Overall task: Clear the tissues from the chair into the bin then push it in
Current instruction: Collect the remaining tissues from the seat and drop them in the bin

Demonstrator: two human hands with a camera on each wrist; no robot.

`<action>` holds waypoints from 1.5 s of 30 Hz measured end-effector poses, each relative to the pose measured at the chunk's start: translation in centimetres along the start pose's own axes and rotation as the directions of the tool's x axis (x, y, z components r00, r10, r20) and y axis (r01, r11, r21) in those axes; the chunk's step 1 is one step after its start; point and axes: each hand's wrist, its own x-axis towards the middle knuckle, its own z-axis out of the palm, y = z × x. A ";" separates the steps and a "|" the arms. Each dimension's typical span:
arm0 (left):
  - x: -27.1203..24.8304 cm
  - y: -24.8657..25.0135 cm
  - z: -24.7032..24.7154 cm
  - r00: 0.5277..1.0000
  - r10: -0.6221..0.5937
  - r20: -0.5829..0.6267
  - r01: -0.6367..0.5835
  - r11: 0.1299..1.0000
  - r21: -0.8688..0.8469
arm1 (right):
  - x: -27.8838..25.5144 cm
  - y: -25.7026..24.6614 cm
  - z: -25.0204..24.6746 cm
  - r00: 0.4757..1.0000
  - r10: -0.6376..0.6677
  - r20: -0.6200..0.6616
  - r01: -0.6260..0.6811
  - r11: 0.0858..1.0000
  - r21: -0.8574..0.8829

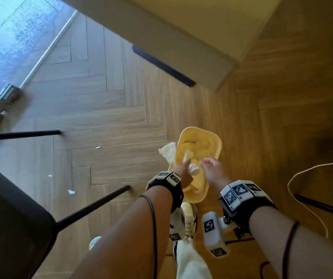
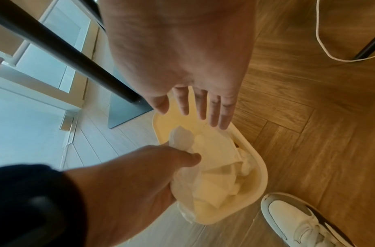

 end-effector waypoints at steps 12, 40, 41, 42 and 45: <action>-2.4 -1.6 1.4 0.952 0.221 -0.210 -0.232 0.972 -0.032 | -0.9 2.4 2.7 0.961 -0.240 0.140 0.276 0.880 -0.386; -8.8 -10.5 0.5 0.885 0.054 -0.463 -0.188 0.951 -0.247 | 0.8 1.4 5.6 0.891 -0.453 0.005 0.333 0.646 -0.687; -10.1 -11.0 0.2 0.879 0.024 -0.476 -0.176 0.944 -0.278 | -0.3 0.9 5.9 0.884 -0.468 0.002 0.345 0.648 -0.679; -11.5 -11.7 -0.1 0.871 -0.011 -0.491 -0.164 0.936 -0.312 | -1.7 0.4 6.5 0.878 -0.478 0.006 0.360 0.653 -0.667; -16.5 -13.6 -1.7 0.858 -0.101 -0.503 -0.142 0.895 -0.422 | -7.0 -1.4 9.0 0.860 -0.498 0.107 0.440 0.619 -0.650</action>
